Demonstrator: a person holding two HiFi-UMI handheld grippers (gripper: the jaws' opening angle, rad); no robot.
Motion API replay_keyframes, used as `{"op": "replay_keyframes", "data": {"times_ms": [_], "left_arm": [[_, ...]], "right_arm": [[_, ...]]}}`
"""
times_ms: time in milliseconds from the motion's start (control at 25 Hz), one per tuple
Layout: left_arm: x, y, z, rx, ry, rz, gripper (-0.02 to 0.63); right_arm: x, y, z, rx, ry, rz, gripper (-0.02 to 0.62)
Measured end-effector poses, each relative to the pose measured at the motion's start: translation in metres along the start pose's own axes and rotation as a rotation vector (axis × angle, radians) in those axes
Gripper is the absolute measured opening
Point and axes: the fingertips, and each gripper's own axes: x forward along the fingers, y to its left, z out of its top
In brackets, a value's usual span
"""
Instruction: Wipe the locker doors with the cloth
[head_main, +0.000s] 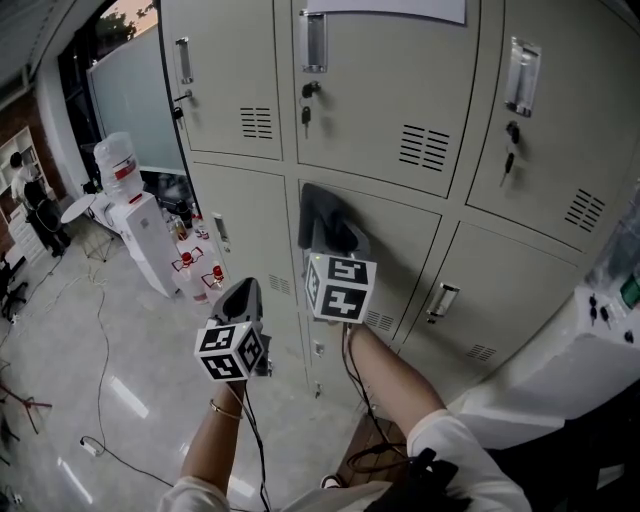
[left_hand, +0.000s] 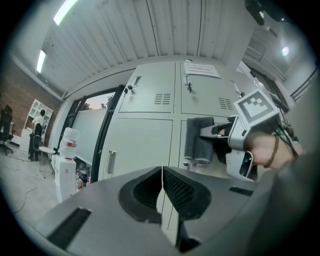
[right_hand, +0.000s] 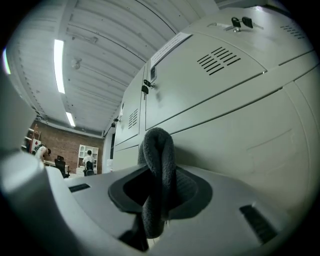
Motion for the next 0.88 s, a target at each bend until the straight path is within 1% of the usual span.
{"op": "replay_keyframes", "data": {"times_ms": [600, 880], "left_arm": [[0.005, -0.031, -0.007, -0.005, 0.010, -0.050, 0.011], [0.004, -0.046, -0.011, 0.006, 0.020, -0.067, 0.011]], "right_arm": [[-0.045, -0.051, 0.009, -0.018, 0.006, -0.091, 0.075], [-0.067, -0.077, 0.012, -0.019, 0.008, -0.127, 0.075]]}}
